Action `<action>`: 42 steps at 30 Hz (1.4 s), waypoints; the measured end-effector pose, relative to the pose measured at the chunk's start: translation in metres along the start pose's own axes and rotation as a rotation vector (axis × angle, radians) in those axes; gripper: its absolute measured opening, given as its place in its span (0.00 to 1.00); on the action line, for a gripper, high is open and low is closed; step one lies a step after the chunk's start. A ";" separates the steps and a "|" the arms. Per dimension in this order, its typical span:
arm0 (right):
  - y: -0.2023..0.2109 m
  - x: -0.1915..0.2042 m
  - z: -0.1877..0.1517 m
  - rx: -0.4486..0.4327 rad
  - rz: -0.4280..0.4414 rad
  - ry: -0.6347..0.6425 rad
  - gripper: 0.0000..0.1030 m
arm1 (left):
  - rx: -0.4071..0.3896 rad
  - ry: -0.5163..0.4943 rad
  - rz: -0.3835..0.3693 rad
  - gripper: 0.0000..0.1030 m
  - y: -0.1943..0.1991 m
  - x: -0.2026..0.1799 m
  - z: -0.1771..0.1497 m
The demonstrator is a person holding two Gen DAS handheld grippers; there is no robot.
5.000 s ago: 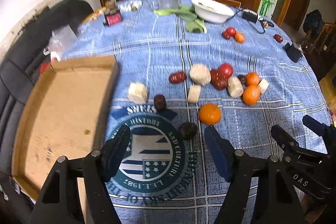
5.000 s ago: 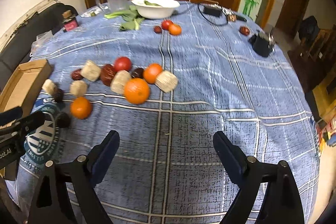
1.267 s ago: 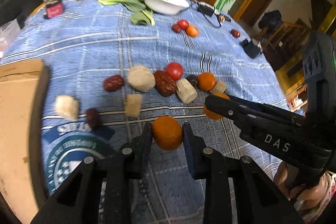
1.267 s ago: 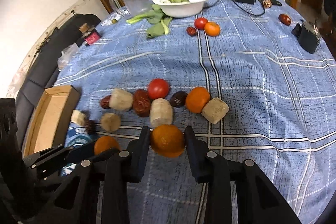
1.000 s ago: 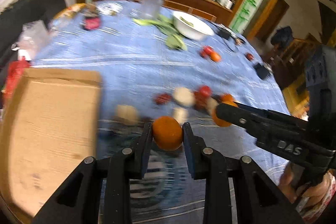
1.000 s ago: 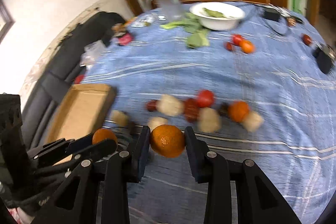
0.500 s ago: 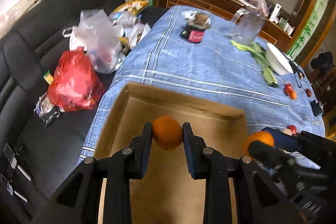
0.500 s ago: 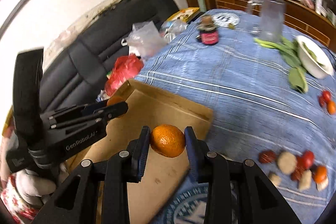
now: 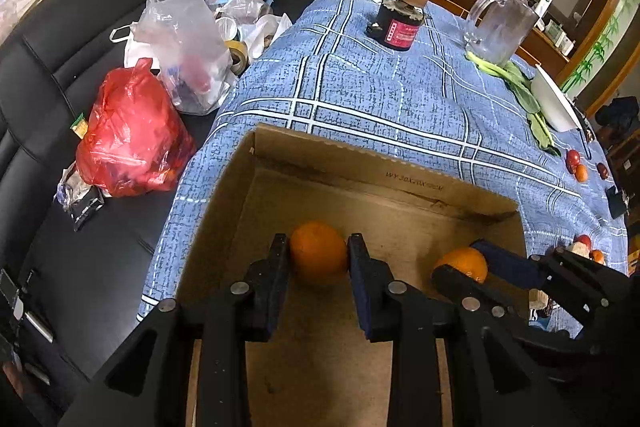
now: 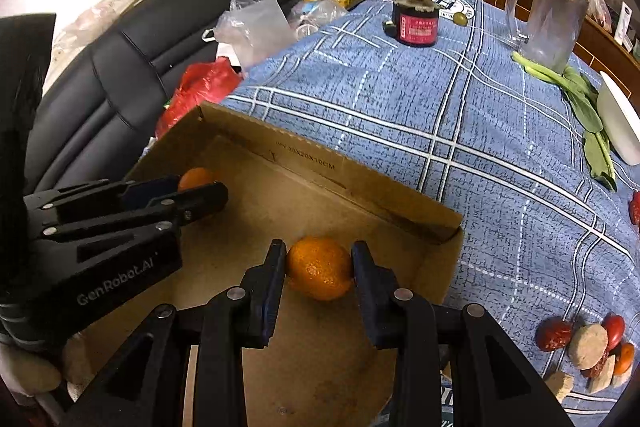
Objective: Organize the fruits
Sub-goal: 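Withdraw both open tools from the box back toward the fruit row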
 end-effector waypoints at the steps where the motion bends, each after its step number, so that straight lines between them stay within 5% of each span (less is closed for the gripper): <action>1: 0.000 0.001 0.001 -0.002 -0.003 0.004 0.37 | 0.000 0.000 0.001 0.29 -0.001 0.000 0.000; 10: 0.006 0.002 0.007 -0.013 -0.010 0.023 0.46 | -0.010 0.019 0.016 0.43 0.007 0.004 0.003; 21: 0.092 -0.028 0.013 -0.149 0.029 -0.011 0.49 | -0.110 0.043 0.093 0.59 0.071 -0.011 0.005; 33: 0.088 -0.033 0.007 -0.119 0.092 -0.074 0.51 | -0.122 0.025 0.128 0.59 0.091 -0.017 -0.005; 42: 0.124 -0.130 -0.033 -0.122 -0.019 -0.242 0.50 | -0.125 0.053 0.011 0.59 0.092 -0.047 -0.016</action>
Point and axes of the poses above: each gripper's, at about its wrist camera, not at the fingertips, and y roughly against the way its jaws point, x to its left, z to its top, the point moved 7 cm from there along -y, roughly the way its jaws point, and after that the axes turned 6 degrees about -x, right-handed, at the moved point
